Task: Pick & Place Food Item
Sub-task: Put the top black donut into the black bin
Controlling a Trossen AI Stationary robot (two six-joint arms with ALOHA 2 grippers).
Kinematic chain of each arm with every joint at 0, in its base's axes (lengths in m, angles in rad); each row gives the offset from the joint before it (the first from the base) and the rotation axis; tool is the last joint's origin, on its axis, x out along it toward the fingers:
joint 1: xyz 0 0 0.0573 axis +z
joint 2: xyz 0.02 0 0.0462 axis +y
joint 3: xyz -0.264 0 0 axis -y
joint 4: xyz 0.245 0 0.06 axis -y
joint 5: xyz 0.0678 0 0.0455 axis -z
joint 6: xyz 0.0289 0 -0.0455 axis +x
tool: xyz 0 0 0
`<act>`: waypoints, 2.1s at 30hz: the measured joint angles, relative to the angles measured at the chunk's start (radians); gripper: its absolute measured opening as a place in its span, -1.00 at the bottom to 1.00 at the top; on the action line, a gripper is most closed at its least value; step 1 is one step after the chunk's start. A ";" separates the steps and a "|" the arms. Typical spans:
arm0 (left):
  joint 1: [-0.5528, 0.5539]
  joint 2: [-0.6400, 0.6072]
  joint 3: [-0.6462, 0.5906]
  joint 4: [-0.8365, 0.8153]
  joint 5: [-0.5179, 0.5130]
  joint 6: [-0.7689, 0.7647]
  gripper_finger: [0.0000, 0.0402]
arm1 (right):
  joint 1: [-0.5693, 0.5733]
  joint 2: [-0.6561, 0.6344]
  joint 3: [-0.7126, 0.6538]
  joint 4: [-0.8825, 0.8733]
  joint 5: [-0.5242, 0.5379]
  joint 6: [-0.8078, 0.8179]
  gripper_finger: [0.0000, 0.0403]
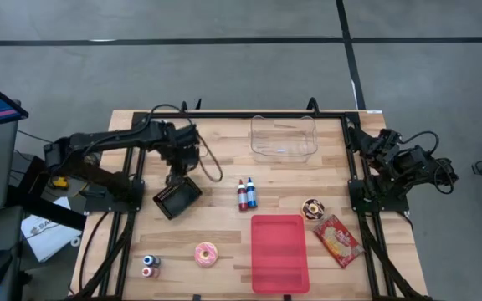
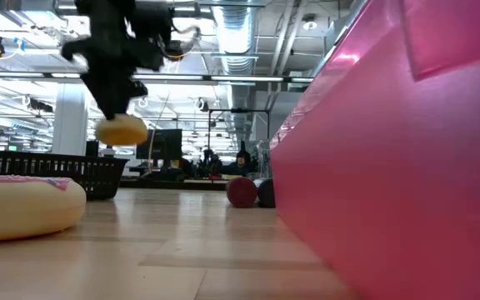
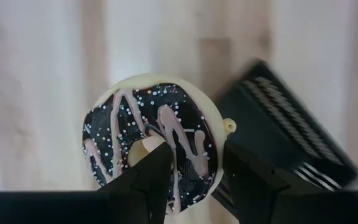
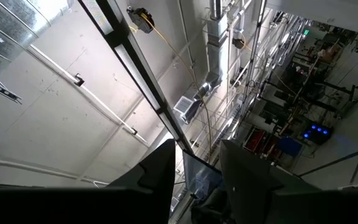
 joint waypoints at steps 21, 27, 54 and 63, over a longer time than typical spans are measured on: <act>-0.344 0.021 0.031 -0.241 0.149 -0.056 -0.32 | 0.000 0.000 0.000 -0.043 -0.011 -0.008 -0.41; -0.341 0.041 -0.050 -0.198 0.139 -0.027 -0.32 | 0.001 0.000 0.000 -0.043 -0.019 -0.001 -0.41; -0.341 0.040 -0.136 -0.156 0.142 -0.007 -0.32 | 0.001 0.000 0.000 -0.061 -0.019 0.001 -0.41; -0.341 0.040 -0.136 -0.152 0.171 -0.021 -0.32 | 0.001 0.000 0.000 -0.072 -0.019 0.001 -0.41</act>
